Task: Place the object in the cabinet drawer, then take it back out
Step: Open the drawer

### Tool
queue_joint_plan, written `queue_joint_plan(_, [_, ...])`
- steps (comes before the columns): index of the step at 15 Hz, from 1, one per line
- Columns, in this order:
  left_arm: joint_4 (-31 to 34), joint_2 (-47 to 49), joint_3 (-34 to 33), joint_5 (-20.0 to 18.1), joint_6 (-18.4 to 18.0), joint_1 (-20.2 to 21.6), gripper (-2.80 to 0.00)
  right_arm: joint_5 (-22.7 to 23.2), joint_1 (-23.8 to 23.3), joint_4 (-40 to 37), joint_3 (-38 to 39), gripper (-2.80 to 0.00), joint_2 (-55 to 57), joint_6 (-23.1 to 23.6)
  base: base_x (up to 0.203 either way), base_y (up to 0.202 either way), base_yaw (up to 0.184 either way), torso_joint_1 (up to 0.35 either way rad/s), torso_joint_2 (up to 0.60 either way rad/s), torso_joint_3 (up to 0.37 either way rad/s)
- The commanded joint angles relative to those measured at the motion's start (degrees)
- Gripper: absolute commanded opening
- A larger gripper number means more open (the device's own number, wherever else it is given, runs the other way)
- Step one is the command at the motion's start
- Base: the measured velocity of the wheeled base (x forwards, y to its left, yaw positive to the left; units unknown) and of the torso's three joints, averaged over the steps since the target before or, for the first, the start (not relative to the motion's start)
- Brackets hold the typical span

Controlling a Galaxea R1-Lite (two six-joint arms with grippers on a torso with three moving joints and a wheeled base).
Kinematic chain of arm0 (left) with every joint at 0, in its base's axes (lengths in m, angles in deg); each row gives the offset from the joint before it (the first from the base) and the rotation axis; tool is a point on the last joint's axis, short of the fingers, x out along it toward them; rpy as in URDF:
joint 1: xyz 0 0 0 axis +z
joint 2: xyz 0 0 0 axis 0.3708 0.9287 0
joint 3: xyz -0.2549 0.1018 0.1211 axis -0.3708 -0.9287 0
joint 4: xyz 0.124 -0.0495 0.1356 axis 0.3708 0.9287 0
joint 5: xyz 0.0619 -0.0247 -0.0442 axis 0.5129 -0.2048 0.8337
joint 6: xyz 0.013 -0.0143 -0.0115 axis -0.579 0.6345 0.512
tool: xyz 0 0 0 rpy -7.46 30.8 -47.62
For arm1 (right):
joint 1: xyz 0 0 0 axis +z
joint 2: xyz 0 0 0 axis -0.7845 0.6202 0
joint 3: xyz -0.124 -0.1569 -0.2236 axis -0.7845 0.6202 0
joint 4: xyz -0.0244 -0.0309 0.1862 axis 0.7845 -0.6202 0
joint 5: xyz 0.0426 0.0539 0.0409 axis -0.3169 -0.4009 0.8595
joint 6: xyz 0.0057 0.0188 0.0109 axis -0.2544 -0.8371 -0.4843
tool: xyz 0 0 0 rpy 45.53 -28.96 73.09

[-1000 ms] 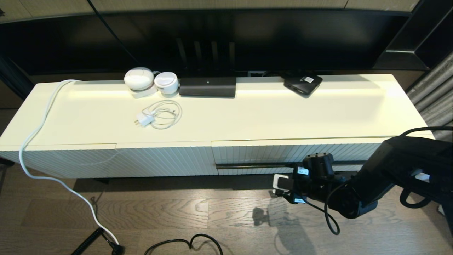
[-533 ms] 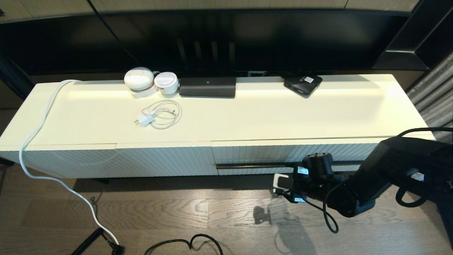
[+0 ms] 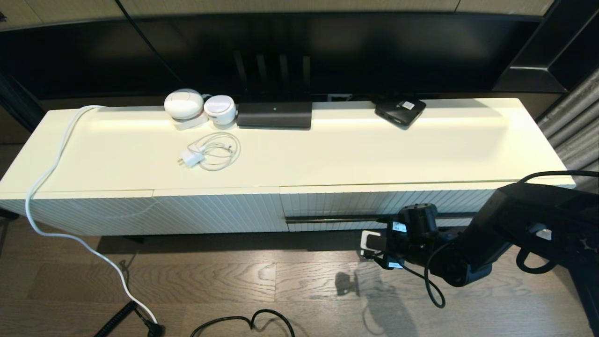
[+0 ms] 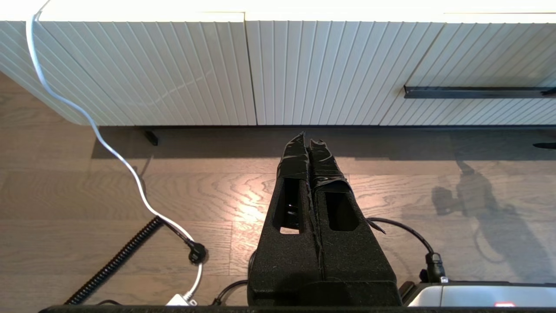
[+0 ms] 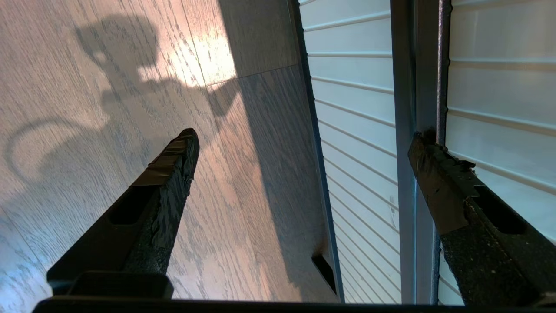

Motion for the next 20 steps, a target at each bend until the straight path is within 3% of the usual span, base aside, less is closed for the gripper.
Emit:
queue_joint_plan(1, [-0.1, 0.1, 0.0, 0.0, 0.1, 0.0, -2.8, 0.1, 0.1, 0.6, -0.3, 0.0, 0.1, 0.4, 0.0, 0.0, 0.0, 0.0, 0.0, 0.0])
queue_joint_plan(8, [0.0, 0.1, 0.0, 0.0, 0.1, 0.0, -2.8, 0.4, 0.1, 1.1, -0.9, 0.0, -1.6, 0.3, 0.0, 0.0, 0.0, 0.0, 0.0, 0.0])
queue_joint_plan(16, [0.0, 0.1, 0.0, 0.0, 0.1, 0.0, -2.8, 0.5, 0.7, 0.5, 7.2, 0.0, -6.2, 0.5, 0.0, 0.0, 0.0, 0.0, 0.0, 0.0])
queue_joint_plan(20, [0.0, 0.1, 0.0, 0.0, 0.1, 0.0, -2.8, 0.4, 0.7, 0.6, 3.5, 0.0, -5.5, 1.4, 0.0, 0.0, 0.0, 0.0, 0.0, 0.0])
